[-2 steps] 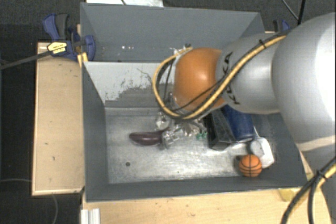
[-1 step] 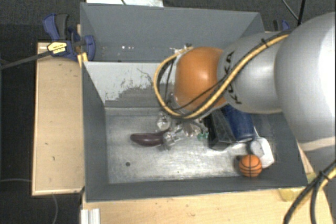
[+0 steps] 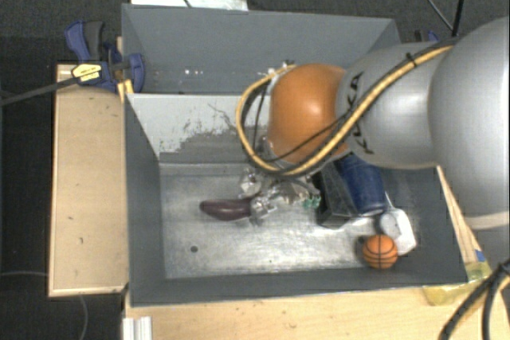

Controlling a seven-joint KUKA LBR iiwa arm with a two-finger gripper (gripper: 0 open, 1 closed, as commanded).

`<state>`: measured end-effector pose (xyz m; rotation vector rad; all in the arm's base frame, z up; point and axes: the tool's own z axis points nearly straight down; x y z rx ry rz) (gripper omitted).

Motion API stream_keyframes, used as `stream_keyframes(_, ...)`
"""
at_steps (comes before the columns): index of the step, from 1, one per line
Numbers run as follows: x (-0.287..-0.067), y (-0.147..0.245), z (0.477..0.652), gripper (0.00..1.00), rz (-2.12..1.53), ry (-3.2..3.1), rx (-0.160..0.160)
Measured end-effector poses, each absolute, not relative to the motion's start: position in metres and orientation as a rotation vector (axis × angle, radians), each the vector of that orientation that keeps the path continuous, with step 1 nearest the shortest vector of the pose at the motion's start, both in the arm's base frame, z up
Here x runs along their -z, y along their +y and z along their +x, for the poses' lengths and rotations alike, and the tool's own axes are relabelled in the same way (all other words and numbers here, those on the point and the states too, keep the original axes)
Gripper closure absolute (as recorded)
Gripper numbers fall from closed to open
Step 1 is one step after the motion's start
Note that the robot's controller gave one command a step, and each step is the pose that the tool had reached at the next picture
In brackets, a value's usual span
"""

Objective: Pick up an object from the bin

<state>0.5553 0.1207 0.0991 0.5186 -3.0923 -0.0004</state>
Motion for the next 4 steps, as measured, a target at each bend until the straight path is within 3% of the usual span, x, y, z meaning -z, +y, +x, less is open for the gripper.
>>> stream_keyframes(2,-0.133,0.121,0.558,1.0,0.517,-3.104,0.001)
stream_keyframes(4,-0.149,0.121,0.558,1.0,0.514,-3.104,0.001)
